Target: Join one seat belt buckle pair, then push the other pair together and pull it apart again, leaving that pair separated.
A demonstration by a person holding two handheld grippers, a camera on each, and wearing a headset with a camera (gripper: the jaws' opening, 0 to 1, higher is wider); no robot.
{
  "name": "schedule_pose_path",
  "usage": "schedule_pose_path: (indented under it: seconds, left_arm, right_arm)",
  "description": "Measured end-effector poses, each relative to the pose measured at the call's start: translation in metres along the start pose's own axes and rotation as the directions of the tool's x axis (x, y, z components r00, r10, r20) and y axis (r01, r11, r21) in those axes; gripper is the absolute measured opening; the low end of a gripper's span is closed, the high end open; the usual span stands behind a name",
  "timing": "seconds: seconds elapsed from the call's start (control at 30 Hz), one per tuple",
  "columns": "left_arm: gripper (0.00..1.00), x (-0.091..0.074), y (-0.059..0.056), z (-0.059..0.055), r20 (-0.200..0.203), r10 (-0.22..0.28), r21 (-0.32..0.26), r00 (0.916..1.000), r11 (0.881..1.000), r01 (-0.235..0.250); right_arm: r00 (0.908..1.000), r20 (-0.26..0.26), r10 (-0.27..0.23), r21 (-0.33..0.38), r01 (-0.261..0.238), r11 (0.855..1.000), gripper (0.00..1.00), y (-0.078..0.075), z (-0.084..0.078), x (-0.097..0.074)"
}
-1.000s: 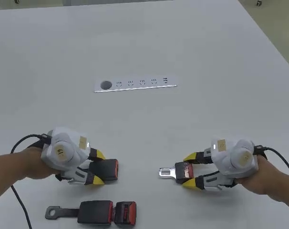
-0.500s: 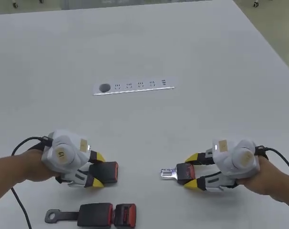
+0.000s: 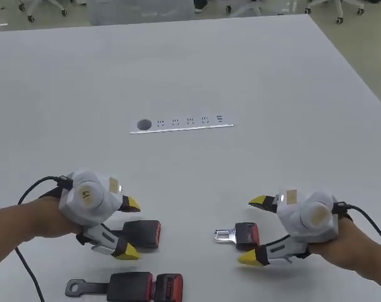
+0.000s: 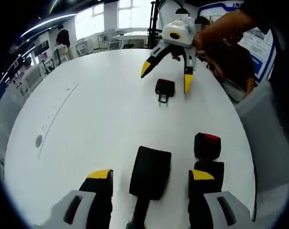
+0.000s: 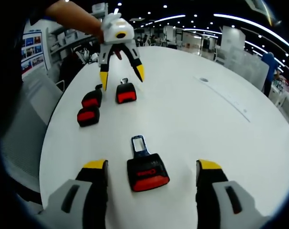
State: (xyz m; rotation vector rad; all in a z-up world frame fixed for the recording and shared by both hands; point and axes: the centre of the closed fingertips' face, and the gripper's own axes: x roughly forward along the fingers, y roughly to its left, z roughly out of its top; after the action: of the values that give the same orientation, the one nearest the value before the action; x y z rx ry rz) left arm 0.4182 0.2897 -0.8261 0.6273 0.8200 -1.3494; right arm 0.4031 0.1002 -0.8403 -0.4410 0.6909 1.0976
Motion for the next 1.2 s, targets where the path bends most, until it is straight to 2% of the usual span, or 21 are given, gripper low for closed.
schedule_pose_path:
  seconds: [0.03, 0.07, 0.1, 0.13, 0.17, 0.2, 0.3, 0.37, 0.4, 0.43, 0.47, 0.5, 0.6, 0.7, 0.77, 0.87, 0.9, 1.0, 1.07, 1.17, 1.2]
  left_arm:
    - [0.68, -0.003, 0.001, 0.000, 0.003, 0.018, -0.007, 0.9998, 1.000, -0.018]
    - [0.69, -0.008, 0.001, -0.001, 0.003, 0.051, -0.040, 0.9987, 0.998, -0.051]
    - [0.70, -0.013, 0.000, 0.000, 0.018, 0.083, -0.101, 0.9964, 0.992, -0.080]
    - [0.71, -0.015, -0.003, 0.003, 0.048, 0.093, -0.137, 0.9945, 0.987, -0.086]
    - [0.73, -0.019, -0.006, 0.007, 0.084, 0.109, -0.159, 0.9905, 0.983, -0.095]
    - [0.74, -0.025, -0.010, 0.009, 0.120, 0.140, -0.191, 0.9829, 0.975, -0.115]
    - [0.76, -0.039, -0.021, 0.003, 0.138, 0.192, -0.261, 0.9717, 0.953, -0.151]
    - [0.77, -0.051, -0.024, -0.002, 0.153, 0.253, -0.316, 0.9552, 0.928, -0.196]
    - [0.78, -0.056, -0.027, -0.002, 0.167, 0.269, -0.339, 0.9486, 0.919, -0.201]
    - [0.79, -0.064, -0.031, -0.001, 0.193, 0.296, -0.368, 0.9353, 0.905, -0.211]
    - [0.80, -0.069, -0.033, -0.001, 0.204, 0.315, -0.379, 0.9269, 0.898, -0.222]
    - [0.80, -0.074, -0.036, -0.003, 0.206, 0.332, -0.388, 0.9206, 0.891, -0.235]
    - [0.82, -0.087, -0.047, -0.009, 0.207, 0.363, -0.408, 0.9085, 0.876, -0.257]
    - [0.83, -0.102, -0.056, -0.008, 0.228, 0.413, -0.449, 0.8819, 0.848, -0.281]
    - [0.85, -0.113, -0.063, -0.008, 0.257, 0.444, -0.477, 0.8586, 0.831, -0.287]
    - [0.85, -0.123, -0.072, -0.011, 0.262, 0.466, -0.481, 0.8453, 0.822, -0.304]
    - [0.85, -0.127, -0.076, -0.014, 0.264, 0.477, -0.489, 0.8383, 0.815, -0.310]
    - [0.85, -0.139, -0.085, -0.023, 0.274, 0.510, -0.525, 0.8154, 0.790, -0.317]
    - [0.86, -0.146, -0.092, -0.026, 0.289, 0.525, -0.535, 0.8009, 0.782, -0.320]
    - [0.86, -0.151, -0.100, -0.033, 0.291, 0.538, -0.548, 0.7909, 0.771, -0.323]
    - [0.87, -0.154, -0.104, -0.036, 0.293, 0.550, -0.563, 0.7820, 0.761, -0.324]
  right_arm:
    - [0.9999, -0.001, -0.011, 0.006, 0.011, 1.000, 0.78, -0.001, 0.001, -0.001]
    - [0.9992, 0.009, -0.038, 0.024, 0.038, 0.999, 0.78, -0.002, 0.004, -0.003]
    - [0.9976, 0.021, -0.066, 0.052, 0.065, 0.997, 0.79, -0.003, 0.008, -0.005]
    - [0.9965, 0.028, -0.079, 0.065, 0.077, 0.995, 0.79, -0.002, 0.010, -0.007]
    - [0.9952, 0.034, -0.092, 0.069, 0.090, 0.994, 0.79, -0.001, 0.013, -0.009]
    - [0.9929, 0.044, -0.110, 0.083, 0.106, 0.991, 0.79, 0.002, 0.016, -0.012]
    - [0.9844, 0.095, -0.148, 0.148, 0.133, 0.980, 0.80, 0.010, 0.027, -0.017]
    - [0.9786, 0.117, -0.170, 0.177, 0.148, 0.973, 0.81, 0.017, 0.032, -0.022]
    - [0.9760, 0.123, -0.180, 0.188, 0.156, 0.970, 0.81, 0.022, 0.034, -0.025]
    - [0.9751, 0.124, -0.184, 0.189, 0.158, 0.969, 0.82, 0.023, 0.035, -0.026]
    - [0.9719, 0.132, -0.195, 0.196, 0.167, 0.966, 0.82, 0.028, 0.037, -0.029]
    - [0.9699, 0.137, -0.201, 0.204, 0.171, 0.964, 0.83, 0.031, 0.039, -0.030]
    - [0.9596, 0.161, -0.231, 0.249, 0.187, 0.950, 0.88, 0.041, 0.047, -0.037]
    - [0.9529, 0.175, -0.248, 0.261, 0.198, 0.945, 0.90, 0.050, 0.053, -0.042]
    - [0.9478, 0.184, -0.261, 0.265, 0.208, 0.942, 0.91, 0.060, 0.058, -0.046]
    - [0.9444, 0.181, -0.275, 0.268, 0.221, 0.938, 0.94, 0.068, 0.059, -0.049]
    - [0.9433, 0.175, -0.282, 0.270, 0.230, 0.935, 0.95, 0.072, 0.059, -0.050]
    - [0.9325, 0.189, -0.308, 0.266, 0.253, 0.930, 0.95, 0.081, 0.062, -0.059]
    - [0.9296, 0.193, -0.314, 0.263, 0.259, 0.929, 0.96, 0.088, 0.062, -0.063]
    - [0.9297, 0.185, -0.318, 0.258, 0.267, 0.929, 0.97, 0.096, 0.059, -0.066]
    - [0.9291, 0.184, -0.321, 0.257, 0.270, 0.928, 0.97, 0.099, 0.057, -0.067]
